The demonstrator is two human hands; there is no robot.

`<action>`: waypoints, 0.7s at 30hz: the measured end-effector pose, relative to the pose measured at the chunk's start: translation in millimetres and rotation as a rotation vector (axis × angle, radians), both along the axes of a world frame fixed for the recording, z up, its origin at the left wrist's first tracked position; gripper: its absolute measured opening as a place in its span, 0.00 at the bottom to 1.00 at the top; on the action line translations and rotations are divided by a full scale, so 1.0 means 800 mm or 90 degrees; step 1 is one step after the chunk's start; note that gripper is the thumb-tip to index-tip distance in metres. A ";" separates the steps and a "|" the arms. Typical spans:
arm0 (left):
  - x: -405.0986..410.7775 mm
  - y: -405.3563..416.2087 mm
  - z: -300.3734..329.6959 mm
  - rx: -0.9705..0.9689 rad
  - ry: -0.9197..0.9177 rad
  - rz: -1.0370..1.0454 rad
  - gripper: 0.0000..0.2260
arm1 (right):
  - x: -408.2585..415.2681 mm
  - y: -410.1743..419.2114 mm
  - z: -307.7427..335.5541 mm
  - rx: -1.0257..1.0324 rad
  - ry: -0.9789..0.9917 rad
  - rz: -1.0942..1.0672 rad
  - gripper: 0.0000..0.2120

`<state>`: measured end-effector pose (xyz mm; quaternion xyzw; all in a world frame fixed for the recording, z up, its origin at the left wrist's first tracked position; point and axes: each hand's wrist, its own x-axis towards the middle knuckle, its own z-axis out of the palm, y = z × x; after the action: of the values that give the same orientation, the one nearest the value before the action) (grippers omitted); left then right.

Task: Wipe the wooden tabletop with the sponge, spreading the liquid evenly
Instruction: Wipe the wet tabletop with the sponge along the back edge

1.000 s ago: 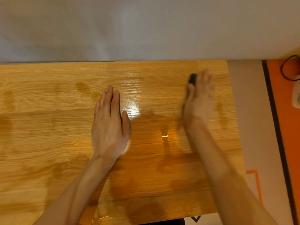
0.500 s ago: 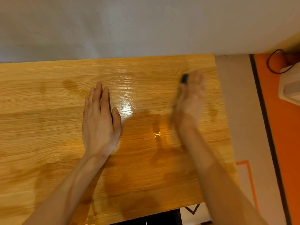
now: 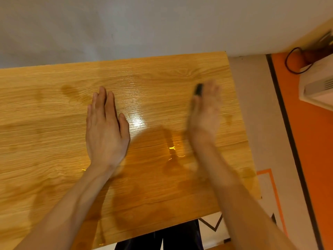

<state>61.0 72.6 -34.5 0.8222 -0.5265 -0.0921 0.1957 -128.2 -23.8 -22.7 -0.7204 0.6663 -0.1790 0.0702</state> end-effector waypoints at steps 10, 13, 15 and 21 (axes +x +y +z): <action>-0.003 0.000 -0.001 -0.014 -0.005 0.000 0.24 | -0.045 -0.042 0.017 0.107 -0.074 0.090 0.22; -0.001 -0.001 -0.002 -0.021 -0.012 0.003 0.24 | -0.018 -0.056 0.021 0.122 -0.132 0.022 0.23; -0.002 0.001 -0.003 -0.026 -0.014 0.004 0.24 | 0.017 -0.037 0.020 0.127 -0.124 0.157 0.23; -0.002 0.002 -0.005 -0.034 -0.012 0.007 0.25 | -0.028 0.124 0.009 0.149 -0.090 0.438 0.22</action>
<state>59.1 74.1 -38.8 0.8205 -0.5259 -0.0695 0.2130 -150.9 75.4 -15.5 -0.8753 0.3948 -0.1168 0.2536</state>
